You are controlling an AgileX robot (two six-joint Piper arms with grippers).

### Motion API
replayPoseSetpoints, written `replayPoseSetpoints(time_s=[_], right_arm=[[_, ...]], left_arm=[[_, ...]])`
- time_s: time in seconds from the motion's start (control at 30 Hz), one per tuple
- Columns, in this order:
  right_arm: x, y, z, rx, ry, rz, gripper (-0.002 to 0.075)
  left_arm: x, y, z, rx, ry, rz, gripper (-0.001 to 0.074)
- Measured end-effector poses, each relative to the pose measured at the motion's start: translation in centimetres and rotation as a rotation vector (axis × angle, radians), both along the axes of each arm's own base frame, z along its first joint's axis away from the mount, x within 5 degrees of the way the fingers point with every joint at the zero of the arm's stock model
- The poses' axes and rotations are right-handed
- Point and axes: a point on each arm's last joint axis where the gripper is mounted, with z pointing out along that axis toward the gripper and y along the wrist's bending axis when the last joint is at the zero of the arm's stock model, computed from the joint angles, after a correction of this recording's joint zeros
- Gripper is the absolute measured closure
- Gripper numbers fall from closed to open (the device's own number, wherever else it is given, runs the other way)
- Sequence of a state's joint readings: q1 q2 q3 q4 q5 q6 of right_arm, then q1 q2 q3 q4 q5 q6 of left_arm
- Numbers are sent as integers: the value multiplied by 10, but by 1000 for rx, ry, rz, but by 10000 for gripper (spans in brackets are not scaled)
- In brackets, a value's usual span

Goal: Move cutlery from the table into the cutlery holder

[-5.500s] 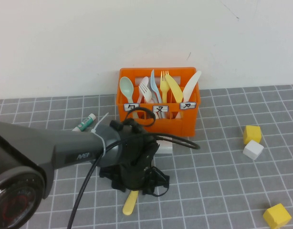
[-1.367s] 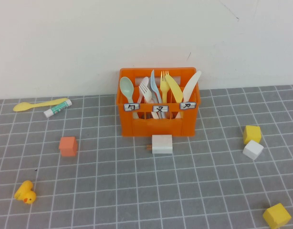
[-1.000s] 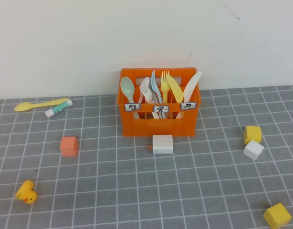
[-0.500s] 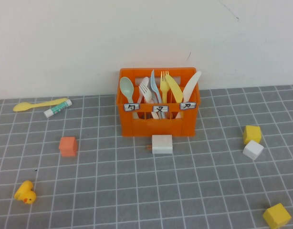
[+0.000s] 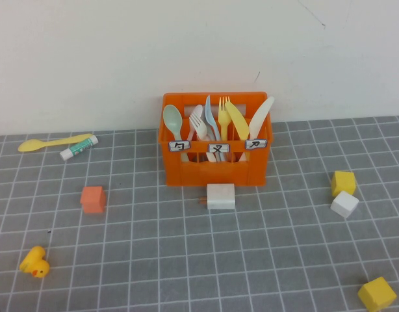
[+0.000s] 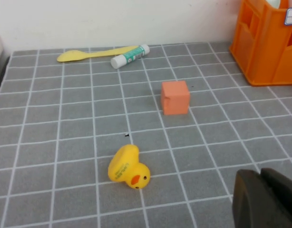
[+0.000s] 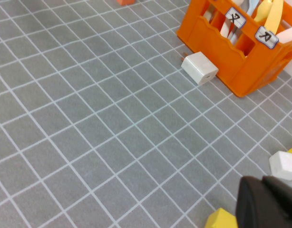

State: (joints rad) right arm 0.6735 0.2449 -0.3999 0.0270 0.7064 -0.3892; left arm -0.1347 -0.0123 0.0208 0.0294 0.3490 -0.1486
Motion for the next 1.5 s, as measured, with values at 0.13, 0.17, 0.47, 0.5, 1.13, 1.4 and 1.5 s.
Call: replayPoseSetpoints(time_s=[0.13,0.17,0.47,0.5,1.13,1.4,1.5], right_arm=[[0,0,0,0,0,0,727],[0,0,0,0,0,0,727],[0,0,0,0,0,0,727],[0,0,0,0,0,0,727],[0,0,0,0,0,0,727],[-3,-3,2,20,-23,-14,727],[-7,-10,4,55,-66,-103,727]], left_arm=[[0,-1,0,-17,-1,-6,735],[0,-2,0,-27,0,-7,735],[0,-2,0,-89,6,25,735],[0,-2,0,-84,5,30,735],[0,-1,1,-18,-5,19,735],[0,-1,1,-18,-5,19,735],[0,-1,1,-18,-5,19,735]])
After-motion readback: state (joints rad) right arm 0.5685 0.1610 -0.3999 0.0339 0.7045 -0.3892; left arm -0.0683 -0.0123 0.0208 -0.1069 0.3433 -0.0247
